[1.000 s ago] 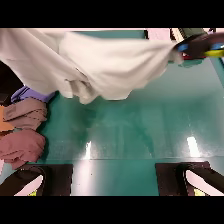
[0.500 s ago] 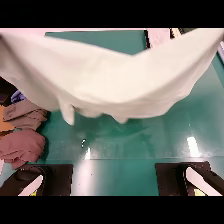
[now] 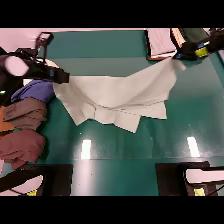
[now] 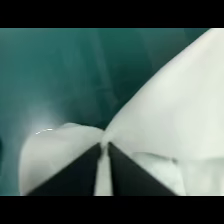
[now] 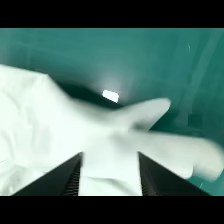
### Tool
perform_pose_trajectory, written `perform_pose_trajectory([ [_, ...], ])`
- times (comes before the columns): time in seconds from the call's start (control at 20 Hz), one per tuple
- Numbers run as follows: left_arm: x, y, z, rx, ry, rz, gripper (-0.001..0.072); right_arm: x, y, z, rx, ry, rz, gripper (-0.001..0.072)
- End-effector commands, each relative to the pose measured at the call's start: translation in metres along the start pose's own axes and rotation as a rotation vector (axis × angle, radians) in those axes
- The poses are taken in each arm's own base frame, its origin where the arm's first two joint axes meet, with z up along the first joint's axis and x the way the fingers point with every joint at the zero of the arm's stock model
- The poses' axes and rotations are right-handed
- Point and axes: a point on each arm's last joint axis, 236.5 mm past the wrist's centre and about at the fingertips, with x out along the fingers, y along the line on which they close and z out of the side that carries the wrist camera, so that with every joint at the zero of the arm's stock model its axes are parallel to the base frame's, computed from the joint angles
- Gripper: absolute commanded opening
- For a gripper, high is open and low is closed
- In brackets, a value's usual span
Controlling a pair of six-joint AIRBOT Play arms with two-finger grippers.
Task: Fold the shirts.
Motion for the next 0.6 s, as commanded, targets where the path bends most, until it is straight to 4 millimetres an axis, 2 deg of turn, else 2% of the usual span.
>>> perform_pose_trajectory([
  [0.0, 0.039, 0.026, 0.020, -0.059, -0.065, 0.050, 0.0530, 0.044, -0.013, 0.007, 0.089, 0.011, 0.052, 0.0425],
  [0.1, 0.022, 0.057, 0.027, -0.110, -0.055, 0.090, 0.0528, 0.033, -0.016, -0.003, 0.127, 0.048, 0.102, 0.0424],
  [0.15, 0.014, 0.079, 0.019, -0.154, -0.018, 0.116, 0.0528, 0.028, -0.021, -0.015, 0.114, 0.093, 0.101, 0.0424],
  [0.25, 0.006, 0.112, -0.015, -0.278, 0.087, 0.137, 0.0528, 0.020, -0.026, -0.041, 0.127, 0.157, 0.107, 0.0424],
  [0.35, 0.009, 0.134, -0.050, -0.363, 0.159, 0.146, 0.0528, 0.020, -0.030, -0.056, 0.163, 0.153, 0.097, 0.0423],
  [0.45, 0.022, 0.141, -0.084, -0.425, 0.213, 0.144, 0.0528, 0.025, -0.033, -0.069, 0.196, 0.126, 0.085, 0.0423],
  [0.55, 0.042, 0.132, -0.113, -0.476, 0.263, 0.111, 0.0528, 0.030, -0.033, -0.083, 0.220, 0.123, 0.079, 0.0423],
])
